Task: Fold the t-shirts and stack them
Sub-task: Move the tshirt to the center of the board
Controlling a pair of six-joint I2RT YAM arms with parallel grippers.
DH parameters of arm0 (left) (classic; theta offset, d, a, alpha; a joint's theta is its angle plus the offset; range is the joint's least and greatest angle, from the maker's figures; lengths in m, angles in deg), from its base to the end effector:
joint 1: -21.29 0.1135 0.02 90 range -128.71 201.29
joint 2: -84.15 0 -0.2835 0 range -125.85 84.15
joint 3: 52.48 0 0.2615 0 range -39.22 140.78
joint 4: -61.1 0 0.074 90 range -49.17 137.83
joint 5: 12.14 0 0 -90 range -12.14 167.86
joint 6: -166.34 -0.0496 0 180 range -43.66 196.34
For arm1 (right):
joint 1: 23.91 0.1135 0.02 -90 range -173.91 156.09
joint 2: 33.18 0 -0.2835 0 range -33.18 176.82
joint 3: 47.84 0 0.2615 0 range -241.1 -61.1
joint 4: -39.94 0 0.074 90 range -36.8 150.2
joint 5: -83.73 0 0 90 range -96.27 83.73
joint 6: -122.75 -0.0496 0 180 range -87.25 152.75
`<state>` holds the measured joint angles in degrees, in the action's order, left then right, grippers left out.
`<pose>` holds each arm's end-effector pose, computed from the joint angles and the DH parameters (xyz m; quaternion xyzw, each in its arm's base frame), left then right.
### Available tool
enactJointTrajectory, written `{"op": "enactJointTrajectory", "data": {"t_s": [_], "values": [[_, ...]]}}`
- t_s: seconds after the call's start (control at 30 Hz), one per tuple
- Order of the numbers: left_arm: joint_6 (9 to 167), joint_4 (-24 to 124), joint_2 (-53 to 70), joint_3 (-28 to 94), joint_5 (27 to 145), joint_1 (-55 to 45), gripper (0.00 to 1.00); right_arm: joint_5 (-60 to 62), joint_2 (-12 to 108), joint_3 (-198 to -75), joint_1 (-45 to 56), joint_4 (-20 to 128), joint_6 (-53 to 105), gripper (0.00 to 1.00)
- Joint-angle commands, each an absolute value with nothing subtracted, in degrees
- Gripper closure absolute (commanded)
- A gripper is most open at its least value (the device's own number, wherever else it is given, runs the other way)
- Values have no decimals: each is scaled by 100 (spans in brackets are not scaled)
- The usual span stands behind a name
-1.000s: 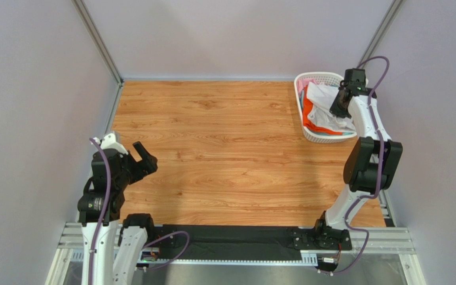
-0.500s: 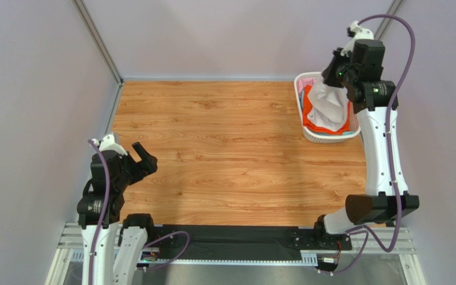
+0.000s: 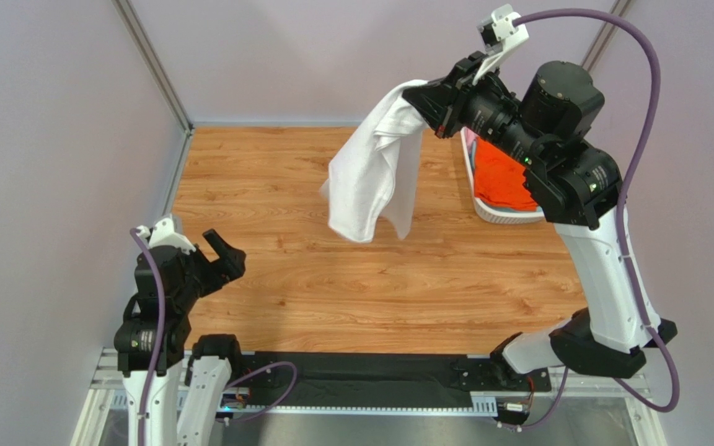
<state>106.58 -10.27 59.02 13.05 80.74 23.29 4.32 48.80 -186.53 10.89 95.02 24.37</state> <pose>0.0684 -0.0001 0.3398 -0.2296 0.8392 -0.1414 0.4723 0.1974 0.1483 0.6163 -0.2230 0.6605 0.3225 0.6403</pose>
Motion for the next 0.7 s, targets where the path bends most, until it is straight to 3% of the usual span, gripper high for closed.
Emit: {"op": "enactJointTrajectory", "data": {"t_s": [0.0, 0.13, 0.2, 0.3, 0.37, 0.4, 0.5, 0.67], "values": [[10850, -1325, 5997, 1510, 8041, 2358, 0, 254, 4488, -17724, 1098, 8994, 2247, 100], [11000, -1492, 6015, 1352, 8015, 2349, 0, -1606, 3750, -15615, 967, 8765, 2124, 99], [11131, -1554, 6015, 1264, 8111, 2349, 0, -1979, 3390, -14380, 660, 8739, 1897, 97], [11272, -1536, 5980, 974, 8479, 2349, 0, -2139, 3230, -13303, 246, 8695, 1764, 80], [11360, -1397, 5919, 667, 8873, 2358, 0, -2244, 3265, -12581, 44, 8730, 1641, 53], [11378, -1352, 5884, 562, 8998, 2349, 0, -2305, 3317, -12335, 0, 8869, 1579, 28], [11484, -1176, 5769, 157, 9506, 2349, 0, -2692, 3406, -12193, -10, 9273, 1351, 0], [11676, -947, 5935, -502, 10307, 2323, 0, -2052, 3178, -11675, -18, 9433, 1026, 0]]}}
